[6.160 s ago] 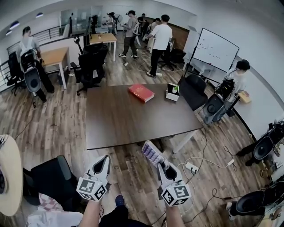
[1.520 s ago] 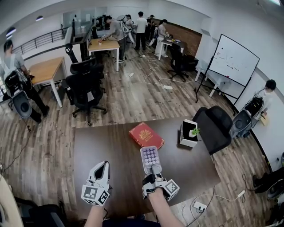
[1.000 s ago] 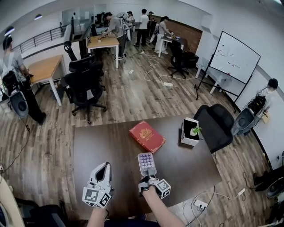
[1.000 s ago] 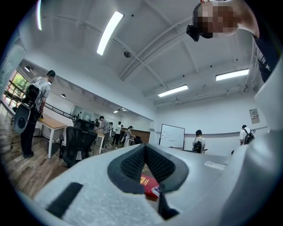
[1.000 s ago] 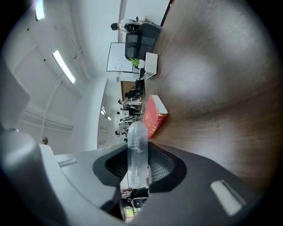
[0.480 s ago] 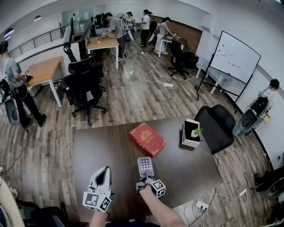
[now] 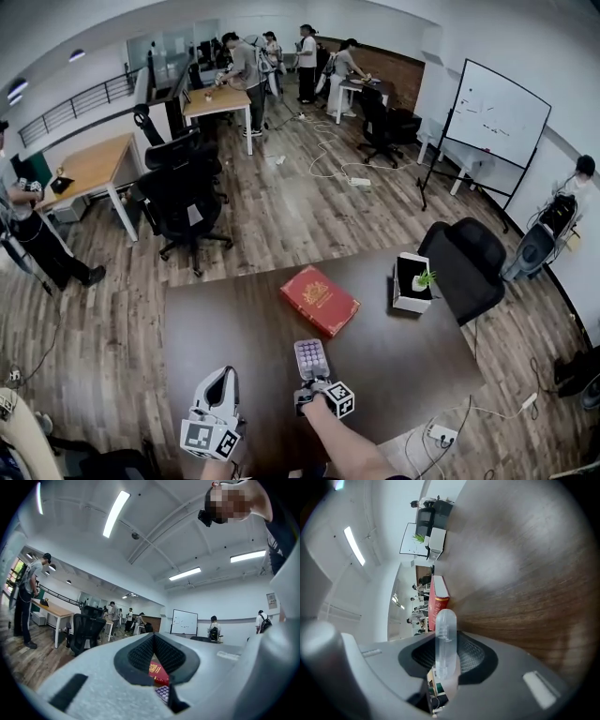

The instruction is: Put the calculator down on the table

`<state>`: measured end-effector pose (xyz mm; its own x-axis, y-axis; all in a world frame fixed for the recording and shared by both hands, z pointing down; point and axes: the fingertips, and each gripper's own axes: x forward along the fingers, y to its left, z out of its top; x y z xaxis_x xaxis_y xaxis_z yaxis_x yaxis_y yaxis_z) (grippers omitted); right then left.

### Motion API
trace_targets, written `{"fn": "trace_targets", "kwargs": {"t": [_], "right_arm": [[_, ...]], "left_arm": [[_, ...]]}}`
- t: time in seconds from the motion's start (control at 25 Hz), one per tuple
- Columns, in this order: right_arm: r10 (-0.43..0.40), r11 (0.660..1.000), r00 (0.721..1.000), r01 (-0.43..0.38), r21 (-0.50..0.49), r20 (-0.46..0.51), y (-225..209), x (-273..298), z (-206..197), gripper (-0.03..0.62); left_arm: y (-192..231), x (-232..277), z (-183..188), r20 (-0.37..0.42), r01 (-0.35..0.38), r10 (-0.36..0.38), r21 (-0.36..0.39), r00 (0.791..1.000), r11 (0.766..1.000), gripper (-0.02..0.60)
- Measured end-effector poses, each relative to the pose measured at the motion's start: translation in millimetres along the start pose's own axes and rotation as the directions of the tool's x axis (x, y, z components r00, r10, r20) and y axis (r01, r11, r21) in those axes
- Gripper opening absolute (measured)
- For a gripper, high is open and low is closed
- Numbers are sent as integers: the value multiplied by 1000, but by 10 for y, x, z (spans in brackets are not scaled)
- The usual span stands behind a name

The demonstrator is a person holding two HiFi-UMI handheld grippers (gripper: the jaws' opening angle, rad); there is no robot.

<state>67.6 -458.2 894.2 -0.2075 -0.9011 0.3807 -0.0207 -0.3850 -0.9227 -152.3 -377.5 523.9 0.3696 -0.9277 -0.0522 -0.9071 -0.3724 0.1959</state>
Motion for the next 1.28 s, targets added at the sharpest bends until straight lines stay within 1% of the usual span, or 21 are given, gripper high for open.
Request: {"fn": "trace_targets", "kwargs": {"t": [0.08, 0.2, 0.32, 0.48, 0.64, 0.76, 0.84, 0.88, 0.92, 0.96, 1.04, 1.2, 1.28], "right_arm": [[4, 1000, 1000, -4, 12, 6, -32, 61, 28, 114], [-25, 999, 1000, 25, 26, 11, -122, 84, 6, 112], [-46, 999, 999, 45, 22, 12, -151, 115, -12, 112], [-39, 998, 999, 37, 50, 28, -128, 179, -18, 114], [-57, 998, 998, 57, 30, -3, -150, 214, -47, 120], [-70, 995, 997, 71, 68, -24, -143, 218, -97, 132], [-59, 992, 997, 64, 110, -49, -132, 228, -138, 208], [-53, 989, 996, 62, 138, -66, -115, 239, -165, 265], [-51, 984, 995, 64, 163, -81, -93, 254, -194, 340], [-57, 981, 994, 73, 180, -93, -69, 267, -217, 384], [-84, 977, 991, 102, 185, -104, -33, 268, -229, 417], [-106, 974, 985, 130, 187, -133, 46, 249, -223, 516], [-122, 971, 982, 149, 189, -145, 85, 257, -225, 594]], "left_arm": [[-3, -8, -3, -3, 1, -1, -3, 1000, 1000, -5], [0, -54, -38, -5, 14, -14, -22, 1000, 1000, -5], [10, -101, -69, -4, 10, -10, -25, 1000, 1000, -5], [68, -114, -85, -9, 6, -6, -30, 1000, 1000, -5], [92, -137, -120, -15, -2, 1, -38, 1000, 999, -5], [84, -131, -113, -19, -3, 2, -40, 1000, 999, -5], [74, -130, -119, -18, -1, 0, -43, 1000, 999, -5], [71, -130, -123, -18, 1, -2, -46, 1000, 999, -5], [71, -131, -128, -17, 3, -4, -50, 1000, 999, -5], [75, -133, -133, -16, 4, -5, -55, 1000, 998, -5], [86, -143, -141, -17, -1, -1, -64, 1000, 998, -5], [66, -146, -116, -15, 2, -3, -76, 1000, 997, -5], [58, -140, -85, -9, 9, -10, -79, 1000, 997, -5]]}}
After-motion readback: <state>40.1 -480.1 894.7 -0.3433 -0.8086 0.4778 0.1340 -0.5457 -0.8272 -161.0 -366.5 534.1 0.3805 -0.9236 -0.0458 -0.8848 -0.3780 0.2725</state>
